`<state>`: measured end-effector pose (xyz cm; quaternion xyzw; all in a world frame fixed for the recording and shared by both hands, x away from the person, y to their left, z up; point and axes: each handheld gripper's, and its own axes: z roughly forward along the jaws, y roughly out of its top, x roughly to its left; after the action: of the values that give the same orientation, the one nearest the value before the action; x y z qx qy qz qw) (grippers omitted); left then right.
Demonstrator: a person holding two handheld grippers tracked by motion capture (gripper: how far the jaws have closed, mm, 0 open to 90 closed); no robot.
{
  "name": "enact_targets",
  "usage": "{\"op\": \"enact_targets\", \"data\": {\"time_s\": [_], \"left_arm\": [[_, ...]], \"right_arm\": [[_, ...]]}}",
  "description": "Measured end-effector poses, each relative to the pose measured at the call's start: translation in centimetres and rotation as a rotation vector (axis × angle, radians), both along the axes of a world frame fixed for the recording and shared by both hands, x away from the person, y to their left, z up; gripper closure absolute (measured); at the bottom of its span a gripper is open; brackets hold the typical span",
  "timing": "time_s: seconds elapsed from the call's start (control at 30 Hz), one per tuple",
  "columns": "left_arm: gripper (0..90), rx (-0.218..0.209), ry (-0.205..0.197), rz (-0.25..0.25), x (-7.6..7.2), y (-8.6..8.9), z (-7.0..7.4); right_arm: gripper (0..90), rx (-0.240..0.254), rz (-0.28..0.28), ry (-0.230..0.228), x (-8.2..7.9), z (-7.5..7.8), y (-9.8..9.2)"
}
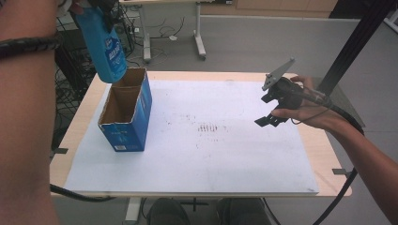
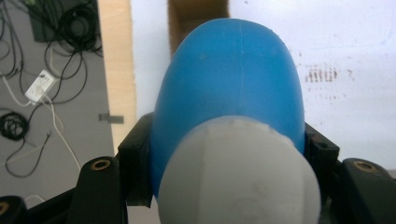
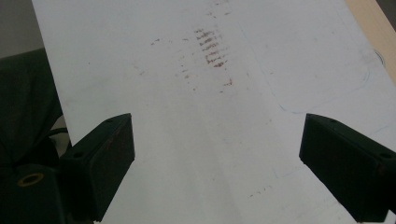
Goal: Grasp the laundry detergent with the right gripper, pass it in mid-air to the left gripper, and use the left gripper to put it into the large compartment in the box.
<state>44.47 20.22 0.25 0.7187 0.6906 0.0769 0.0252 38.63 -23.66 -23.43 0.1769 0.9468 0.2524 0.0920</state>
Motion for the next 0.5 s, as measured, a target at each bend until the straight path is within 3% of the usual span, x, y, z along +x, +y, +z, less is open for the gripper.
{"op": "enact_targets", "data": {"time_s": [0.27,0.5], "left_arm": [[37.2,-0.021,0.010,0.069,-0.1,1.6,-1.0],[37.2,-0.028,0.015,0.086,0.0,2.1,-2.3]], "right_arm": [[10.4,-0.005,-0.001,-0.004,0.0,0.1,0.0],[10.4,-0.005,0.003,-0.009,0.0,0.2,0.0]]}}
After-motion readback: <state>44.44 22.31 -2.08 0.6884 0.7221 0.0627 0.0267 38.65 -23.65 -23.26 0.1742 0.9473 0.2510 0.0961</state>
